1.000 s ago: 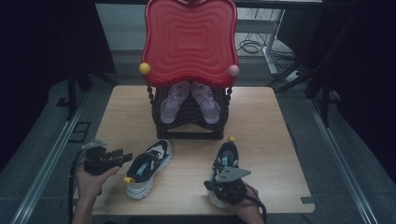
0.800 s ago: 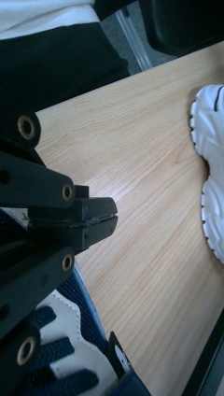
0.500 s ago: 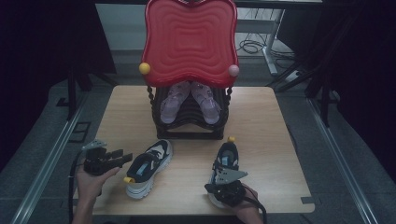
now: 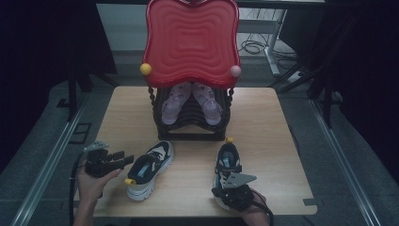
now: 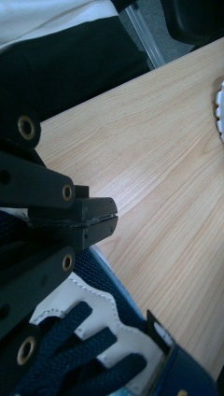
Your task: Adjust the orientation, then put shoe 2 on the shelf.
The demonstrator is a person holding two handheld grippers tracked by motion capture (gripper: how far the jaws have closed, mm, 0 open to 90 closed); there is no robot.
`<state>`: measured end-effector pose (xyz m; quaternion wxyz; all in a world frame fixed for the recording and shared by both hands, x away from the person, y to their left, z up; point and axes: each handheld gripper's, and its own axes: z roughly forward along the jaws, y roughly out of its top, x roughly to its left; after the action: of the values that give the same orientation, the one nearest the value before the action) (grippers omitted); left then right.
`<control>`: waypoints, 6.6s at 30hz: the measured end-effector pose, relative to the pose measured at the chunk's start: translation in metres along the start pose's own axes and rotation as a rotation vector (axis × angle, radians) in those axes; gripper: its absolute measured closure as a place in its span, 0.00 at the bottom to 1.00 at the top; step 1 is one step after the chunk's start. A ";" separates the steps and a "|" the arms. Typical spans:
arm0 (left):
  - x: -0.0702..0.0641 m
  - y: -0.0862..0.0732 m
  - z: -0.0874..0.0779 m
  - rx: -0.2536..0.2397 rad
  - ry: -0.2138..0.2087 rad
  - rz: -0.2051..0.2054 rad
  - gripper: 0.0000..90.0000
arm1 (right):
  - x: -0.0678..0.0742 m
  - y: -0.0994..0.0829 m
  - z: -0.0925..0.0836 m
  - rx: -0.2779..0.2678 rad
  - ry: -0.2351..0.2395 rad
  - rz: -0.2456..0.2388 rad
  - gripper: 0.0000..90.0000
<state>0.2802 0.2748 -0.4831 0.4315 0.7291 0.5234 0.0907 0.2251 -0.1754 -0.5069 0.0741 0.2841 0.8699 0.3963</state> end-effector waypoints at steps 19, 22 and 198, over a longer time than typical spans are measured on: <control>-0.002 -0.001 0.004 0.016 -0.003 0.006 0.50 | -0.020 -0.032 -0.036 -0.039 -0.053 0.111 0.99; -0.001 -0.001 0.004 0.016 -0.001 0.006 0.50 | -0.025 -0.036 -0.042 -0.038 -0.066 0.126 0.99; -0.012 0.006 -0.022 -0.044 0.012 0.050 0.48 | -0.115 0.009 -0.059 -0.226 -0.076 0.166 0.55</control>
<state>0.2665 0.2765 -0.4610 0.4416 0.7318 0.5057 0.1173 0.3031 -0.2729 -0.4717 0.1056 0.3600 0.7896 0.4855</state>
